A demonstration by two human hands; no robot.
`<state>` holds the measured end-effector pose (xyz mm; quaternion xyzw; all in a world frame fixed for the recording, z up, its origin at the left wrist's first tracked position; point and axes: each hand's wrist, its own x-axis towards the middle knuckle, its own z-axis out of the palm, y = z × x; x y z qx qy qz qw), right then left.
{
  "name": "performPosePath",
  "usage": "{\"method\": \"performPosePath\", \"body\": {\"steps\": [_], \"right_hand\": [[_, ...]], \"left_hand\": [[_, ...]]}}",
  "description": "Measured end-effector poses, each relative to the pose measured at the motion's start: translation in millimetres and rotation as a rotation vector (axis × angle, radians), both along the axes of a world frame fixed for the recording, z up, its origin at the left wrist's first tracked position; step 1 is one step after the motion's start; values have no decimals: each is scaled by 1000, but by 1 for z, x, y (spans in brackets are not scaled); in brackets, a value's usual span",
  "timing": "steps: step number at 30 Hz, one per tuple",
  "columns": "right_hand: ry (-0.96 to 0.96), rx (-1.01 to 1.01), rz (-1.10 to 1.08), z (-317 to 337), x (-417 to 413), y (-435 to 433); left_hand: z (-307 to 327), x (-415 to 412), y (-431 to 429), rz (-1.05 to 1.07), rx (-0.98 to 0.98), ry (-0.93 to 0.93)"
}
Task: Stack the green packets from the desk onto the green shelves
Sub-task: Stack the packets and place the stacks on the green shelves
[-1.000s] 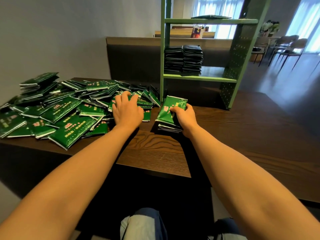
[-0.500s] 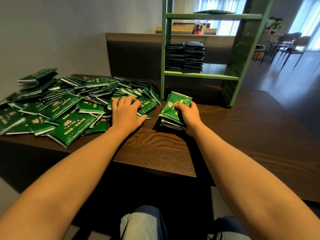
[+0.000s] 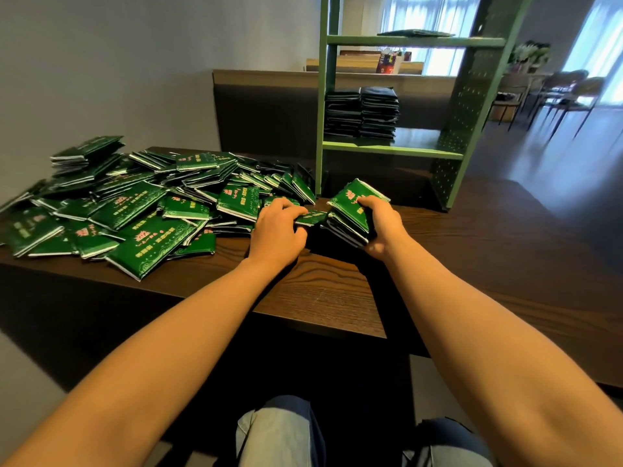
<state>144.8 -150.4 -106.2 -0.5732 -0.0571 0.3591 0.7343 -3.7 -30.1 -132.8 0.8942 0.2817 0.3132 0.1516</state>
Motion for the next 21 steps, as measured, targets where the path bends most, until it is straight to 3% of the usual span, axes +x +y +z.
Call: {"method": "performPosePath", "body": {"steps": [5, 10, 21], "right_hand": [[99, 48, 3, 4, -1, -10], [157, 126, 14, 12, 3, -17], [184, 87, 84, 29, -14, 1]], "left_hand": [[6, 5, -8, -15, -181, -102], [13, 1, -13, -44, -124, -150], [16, 11, -47, -154, -54, -201]]}}
